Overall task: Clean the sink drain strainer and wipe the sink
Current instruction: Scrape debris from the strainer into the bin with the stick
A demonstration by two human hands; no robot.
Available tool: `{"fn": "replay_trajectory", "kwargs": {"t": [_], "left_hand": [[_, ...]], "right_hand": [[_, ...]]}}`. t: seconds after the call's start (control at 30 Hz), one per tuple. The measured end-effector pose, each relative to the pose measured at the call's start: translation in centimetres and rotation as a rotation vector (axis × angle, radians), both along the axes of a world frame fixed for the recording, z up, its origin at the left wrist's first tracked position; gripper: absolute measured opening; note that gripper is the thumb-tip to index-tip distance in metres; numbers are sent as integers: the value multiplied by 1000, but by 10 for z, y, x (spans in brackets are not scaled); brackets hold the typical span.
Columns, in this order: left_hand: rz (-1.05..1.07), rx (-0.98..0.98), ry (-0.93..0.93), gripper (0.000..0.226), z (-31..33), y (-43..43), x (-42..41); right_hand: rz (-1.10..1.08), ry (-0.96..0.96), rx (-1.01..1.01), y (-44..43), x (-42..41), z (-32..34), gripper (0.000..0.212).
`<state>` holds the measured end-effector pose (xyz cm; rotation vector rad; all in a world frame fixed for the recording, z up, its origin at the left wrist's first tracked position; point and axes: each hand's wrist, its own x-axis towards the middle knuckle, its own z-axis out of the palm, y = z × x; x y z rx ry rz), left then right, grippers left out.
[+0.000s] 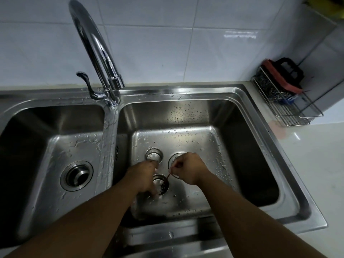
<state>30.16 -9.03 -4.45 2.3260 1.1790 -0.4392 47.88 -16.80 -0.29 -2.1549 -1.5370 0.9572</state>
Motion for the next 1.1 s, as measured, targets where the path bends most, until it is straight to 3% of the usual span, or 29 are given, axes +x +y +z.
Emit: {"fn": "replay_trajectory", "kwargs": {"t": [0.13,0.27,0.33,0.5,0.67,1.1], "left_hand": [[68,26,-60,95,13,25,0],[138,89,-105,59,12,39,7],[174,115,-114,53,7,43,11],[241,106,-189,74,-12,47,20],[223,9,-149,99,-26,52,24],[171,36,-189,90,-29,49,30]], "right_hand": [[-71,28,18,9,11,6,11],[-189,64,69,15,24,5,15],[-235,75,86,17,30,3,16],[-347,185,124,18,40,-8,14],[-408,237,123,15,42,-19,14],[-472,196,138,1,36,-14,12]]}}
